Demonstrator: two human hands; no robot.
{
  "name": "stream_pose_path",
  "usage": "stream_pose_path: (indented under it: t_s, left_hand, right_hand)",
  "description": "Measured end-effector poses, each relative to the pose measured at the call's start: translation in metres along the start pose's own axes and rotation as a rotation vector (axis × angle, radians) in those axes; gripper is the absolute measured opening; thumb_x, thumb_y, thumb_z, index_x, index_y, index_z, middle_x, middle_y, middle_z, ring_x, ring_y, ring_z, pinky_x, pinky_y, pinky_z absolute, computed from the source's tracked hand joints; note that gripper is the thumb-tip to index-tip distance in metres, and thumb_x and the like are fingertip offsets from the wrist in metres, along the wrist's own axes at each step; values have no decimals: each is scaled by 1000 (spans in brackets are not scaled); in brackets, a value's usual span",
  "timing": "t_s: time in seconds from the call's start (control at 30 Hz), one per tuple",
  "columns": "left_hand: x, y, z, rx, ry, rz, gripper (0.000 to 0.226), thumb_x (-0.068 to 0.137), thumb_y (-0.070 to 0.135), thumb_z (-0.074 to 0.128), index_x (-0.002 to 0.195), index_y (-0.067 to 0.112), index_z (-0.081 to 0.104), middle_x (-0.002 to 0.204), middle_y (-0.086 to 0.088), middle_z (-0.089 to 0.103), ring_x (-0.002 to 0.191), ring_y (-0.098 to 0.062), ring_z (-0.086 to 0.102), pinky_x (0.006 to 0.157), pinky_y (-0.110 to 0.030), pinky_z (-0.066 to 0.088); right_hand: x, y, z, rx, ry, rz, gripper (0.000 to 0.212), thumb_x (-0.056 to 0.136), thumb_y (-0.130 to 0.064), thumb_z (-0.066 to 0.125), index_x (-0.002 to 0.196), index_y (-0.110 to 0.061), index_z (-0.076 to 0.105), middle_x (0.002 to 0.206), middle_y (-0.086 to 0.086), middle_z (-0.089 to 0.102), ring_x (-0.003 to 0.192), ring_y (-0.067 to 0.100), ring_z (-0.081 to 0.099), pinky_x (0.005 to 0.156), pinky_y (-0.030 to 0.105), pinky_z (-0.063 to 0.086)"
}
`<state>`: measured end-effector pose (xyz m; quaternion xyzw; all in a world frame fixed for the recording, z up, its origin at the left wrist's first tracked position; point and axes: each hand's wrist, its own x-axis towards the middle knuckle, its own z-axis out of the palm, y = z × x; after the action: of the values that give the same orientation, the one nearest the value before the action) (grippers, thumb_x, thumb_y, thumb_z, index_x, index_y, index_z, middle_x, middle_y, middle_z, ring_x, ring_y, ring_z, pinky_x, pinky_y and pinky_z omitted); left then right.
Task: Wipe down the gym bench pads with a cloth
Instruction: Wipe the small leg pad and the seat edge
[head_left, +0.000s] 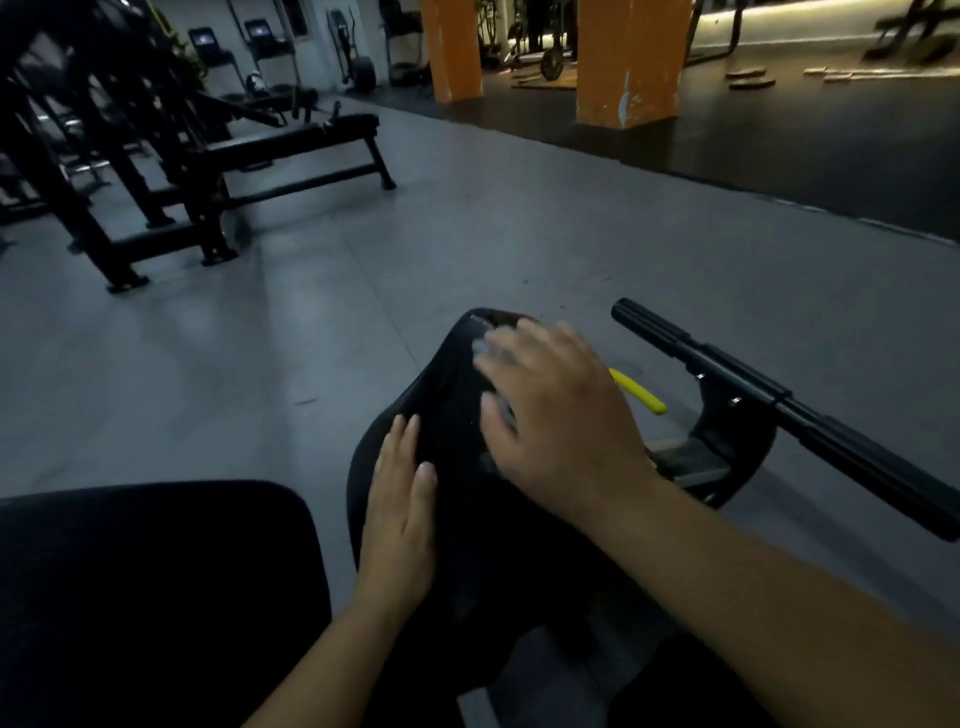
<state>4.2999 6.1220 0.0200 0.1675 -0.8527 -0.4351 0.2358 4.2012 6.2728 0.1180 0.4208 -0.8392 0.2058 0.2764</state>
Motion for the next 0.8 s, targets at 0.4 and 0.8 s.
stream_pose_path:
  t_s: [0.4,0.8]
  left_hand:
    - [-17,-56,-21,93,0,-176,52,106,41,33,156,33,24,164,14,14,151,-6,11,122,-29,12]
    - [-22,-76,-10,-16,116,-225,52,106,39,28,157,29,24,165,12,15,152,-7,8,125,-39,10]
  right_hand:
    - [55,-65,40,-551,-485,-45,63,97,-40,46,146,-2,40,152,18,36,144,37,22,119,52,11]
    - [75,-76,92,-612,-580,-266,41,98,-40,37,117,-9,55,119,15,60,109,35,52,93,45,38]
